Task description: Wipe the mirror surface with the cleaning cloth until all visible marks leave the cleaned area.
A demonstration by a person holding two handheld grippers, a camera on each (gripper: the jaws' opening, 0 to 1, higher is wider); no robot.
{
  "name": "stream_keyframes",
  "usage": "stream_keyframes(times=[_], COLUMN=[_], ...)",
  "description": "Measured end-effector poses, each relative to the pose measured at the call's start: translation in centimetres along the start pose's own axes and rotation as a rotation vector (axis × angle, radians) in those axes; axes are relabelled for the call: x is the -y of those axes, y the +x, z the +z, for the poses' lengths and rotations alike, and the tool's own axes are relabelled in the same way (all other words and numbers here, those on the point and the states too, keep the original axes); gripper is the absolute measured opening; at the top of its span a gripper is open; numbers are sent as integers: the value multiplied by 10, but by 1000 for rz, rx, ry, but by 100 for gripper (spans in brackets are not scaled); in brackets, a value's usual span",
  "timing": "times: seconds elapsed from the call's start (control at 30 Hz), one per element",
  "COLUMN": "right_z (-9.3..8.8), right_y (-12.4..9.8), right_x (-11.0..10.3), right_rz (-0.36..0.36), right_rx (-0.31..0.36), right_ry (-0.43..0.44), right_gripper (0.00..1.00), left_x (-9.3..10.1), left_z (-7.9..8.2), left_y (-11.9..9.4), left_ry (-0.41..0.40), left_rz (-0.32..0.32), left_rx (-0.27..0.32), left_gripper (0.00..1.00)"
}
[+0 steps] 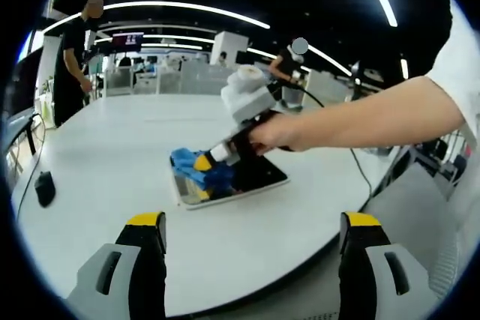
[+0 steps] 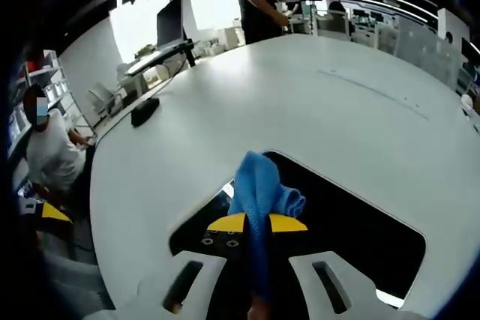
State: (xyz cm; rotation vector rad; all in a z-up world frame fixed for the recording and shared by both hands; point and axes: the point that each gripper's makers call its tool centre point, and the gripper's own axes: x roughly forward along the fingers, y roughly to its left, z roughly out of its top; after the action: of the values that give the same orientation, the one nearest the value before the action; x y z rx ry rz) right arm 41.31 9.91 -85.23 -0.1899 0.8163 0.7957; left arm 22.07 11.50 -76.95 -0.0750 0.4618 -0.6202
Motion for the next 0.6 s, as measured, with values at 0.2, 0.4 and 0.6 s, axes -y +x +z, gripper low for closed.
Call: stream_keyframes(times=[0.2,0.4,0.6], right_z=[-3,-6,-10], right_y=[-3,-7,-12], right_x=[5,10,16], right_rz=[-6,-11,-19], right_rx=[1,1,0], right_ry=[4,9,16], right_gripper=[4,4,4], left_x=[0,2,1], left_z=[0,0,-1], left_y=[0,0,0], left_ry=[1,2,7], left_rz=[-1,-9,-8], left_rx=[-3,-1,-4], left_gripper=[97,97,98])
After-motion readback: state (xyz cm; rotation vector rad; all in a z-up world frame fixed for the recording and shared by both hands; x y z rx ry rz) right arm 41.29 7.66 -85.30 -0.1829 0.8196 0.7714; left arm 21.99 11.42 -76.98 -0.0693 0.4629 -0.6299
